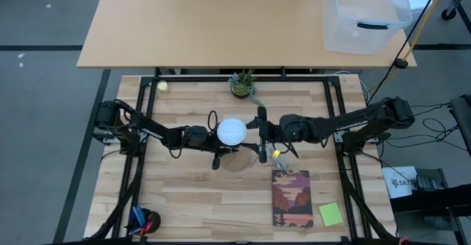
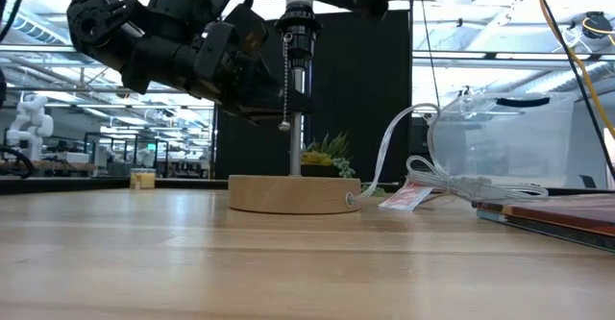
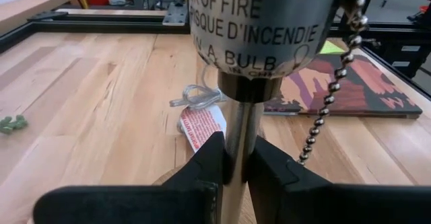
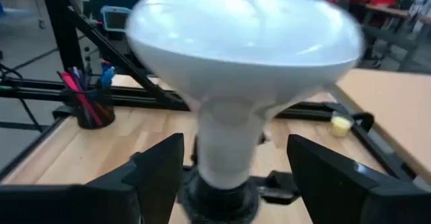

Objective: Screw lightbulb
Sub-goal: Remove the white lightbulb from the silver lamp

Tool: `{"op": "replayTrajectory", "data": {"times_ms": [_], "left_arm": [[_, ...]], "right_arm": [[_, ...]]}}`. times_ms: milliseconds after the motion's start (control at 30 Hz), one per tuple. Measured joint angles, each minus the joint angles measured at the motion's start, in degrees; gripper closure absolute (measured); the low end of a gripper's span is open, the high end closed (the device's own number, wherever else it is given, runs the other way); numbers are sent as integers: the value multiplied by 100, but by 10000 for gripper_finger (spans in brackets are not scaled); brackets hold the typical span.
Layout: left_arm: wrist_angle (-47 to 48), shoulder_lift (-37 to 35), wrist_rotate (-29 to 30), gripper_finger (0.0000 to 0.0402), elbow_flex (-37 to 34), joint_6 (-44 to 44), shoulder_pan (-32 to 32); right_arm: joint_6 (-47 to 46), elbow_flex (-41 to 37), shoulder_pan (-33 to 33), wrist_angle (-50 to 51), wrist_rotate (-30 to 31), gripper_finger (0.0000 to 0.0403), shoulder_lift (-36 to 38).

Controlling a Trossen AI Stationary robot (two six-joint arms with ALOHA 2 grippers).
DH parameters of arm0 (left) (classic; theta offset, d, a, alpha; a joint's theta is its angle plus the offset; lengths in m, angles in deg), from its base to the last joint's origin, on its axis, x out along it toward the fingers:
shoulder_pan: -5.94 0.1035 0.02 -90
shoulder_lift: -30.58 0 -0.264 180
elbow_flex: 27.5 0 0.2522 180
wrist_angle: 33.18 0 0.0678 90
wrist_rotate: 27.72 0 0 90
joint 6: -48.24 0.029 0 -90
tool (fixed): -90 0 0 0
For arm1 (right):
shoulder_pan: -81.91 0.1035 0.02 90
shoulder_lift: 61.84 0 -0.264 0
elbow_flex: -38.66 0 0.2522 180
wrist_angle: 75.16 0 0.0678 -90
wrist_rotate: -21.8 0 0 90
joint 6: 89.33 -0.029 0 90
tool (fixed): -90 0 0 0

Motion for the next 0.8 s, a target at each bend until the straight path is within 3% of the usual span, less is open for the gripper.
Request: {"op": "replayTrajectory", "data": {"times_ms": [67, 233, 467, 633, 800], "left_arm": [[2, 0, 66, 356, 0, -6, 0], [3, 2, 116, 356, -1, -31, 0], [-4, 7, 153, 356, -2, -35, 2], [-28, 9, 346, 356, -2, -63, 10], [-37, 11, 438, 356, -7, -155, 28]], "right_arm": [[-123, 0, 119, 130, 249, 144, 29], [-214, 0, 446, 316, 1710, 144, -1], [-431, 9, 889, 211, 2612, 144, -142], [-528, 9, 1095, -557, 2800, 144, -607], [-220, 9, 1341, -1191, 4116, 144, -1037]]}}
